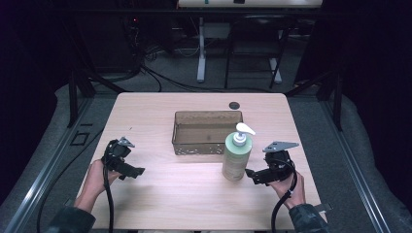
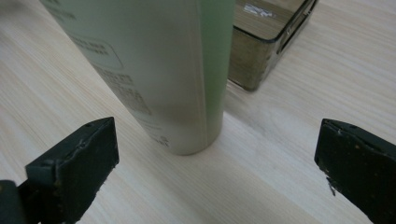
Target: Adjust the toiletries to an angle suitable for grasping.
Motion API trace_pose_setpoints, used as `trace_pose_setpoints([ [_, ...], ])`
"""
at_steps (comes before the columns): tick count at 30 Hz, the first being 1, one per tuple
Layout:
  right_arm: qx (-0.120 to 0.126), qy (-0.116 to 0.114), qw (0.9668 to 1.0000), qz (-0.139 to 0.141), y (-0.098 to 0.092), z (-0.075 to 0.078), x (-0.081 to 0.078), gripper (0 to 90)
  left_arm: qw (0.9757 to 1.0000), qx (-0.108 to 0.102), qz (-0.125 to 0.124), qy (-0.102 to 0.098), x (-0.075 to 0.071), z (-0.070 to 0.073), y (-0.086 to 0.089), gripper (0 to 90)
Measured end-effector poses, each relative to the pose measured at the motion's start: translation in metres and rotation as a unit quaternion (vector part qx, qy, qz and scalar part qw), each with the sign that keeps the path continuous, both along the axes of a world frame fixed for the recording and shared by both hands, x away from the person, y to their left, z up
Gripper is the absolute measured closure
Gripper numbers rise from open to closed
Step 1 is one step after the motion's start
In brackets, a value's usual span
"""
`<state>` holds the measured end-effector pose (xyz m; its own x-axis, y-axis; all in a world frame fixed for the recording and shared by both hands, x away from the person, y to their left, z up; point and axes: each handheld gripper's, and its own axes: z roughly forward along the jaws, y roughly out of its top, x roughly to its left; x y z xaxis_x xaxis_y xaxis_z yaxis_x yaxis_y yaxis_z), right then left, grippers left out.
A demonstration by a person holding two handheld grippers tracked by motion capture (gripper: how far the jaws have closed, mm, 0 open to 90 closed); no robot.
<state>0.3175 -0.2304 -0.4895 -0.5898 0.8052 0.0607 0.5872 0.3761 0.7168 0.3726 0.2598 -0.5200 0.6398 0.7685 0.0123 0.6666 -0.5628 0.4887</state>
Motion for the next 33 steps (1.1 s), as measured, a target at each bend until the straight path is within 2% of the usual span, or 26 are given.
trace_pose_setpoints([
  [5,0.019,-0.013,0.9997,0.007,0.008,0.006,0.001,0.0,1.0,0.004,-0.001,0.001,0.0,-0.001,-0.001,0.1],
  [7,0.023,-0.024,0.9994,0.013,0.013,0.009,0.002,0.0,1.0,0.004,-0.002,0.0,0.0,-0.001,-0.001,0.1],
  [13,0.032,-0.038,0.9986,0.019,0.022,0.014,0.005,0.0,1.0,0.004,-0.004,0.003,0.0,-0.001,-0.002,0.1],
  [15,0.04,-0.051,0.9977,0.021,0.028,0.018,0.006,0.0,1.0,0.003,-0.005,0.003,0.0,-0.001,-0.002,0.1],
  [20,0.051,-0.071,0.996,0.015,0.035,0.022,0.008,0.0,1.0,0.003,-0.005,0.003,0.0,-0.001,-0.002,0.1],
  [25,0.058,-0.081,0.9949,0.01,0.037,0.024,0.009,0.0,1.0,0.004,-0.008,0.004,0.0,-0.001,-0.002,0.1],
  [28,0.064,-0.084,0.9944,0.007,0.038,0.026,0.011,1.5,0.9999,0.004,-0.009,0.003,0.0,-0.001,-0.003,0.1],
  [33,0.062,-0.086,0.9942,0.016,0.041,0.026,0.013,10.3,0.9999,0.006,-0.012,0.006,0.0,-0.001,-0.003,0.1],
])
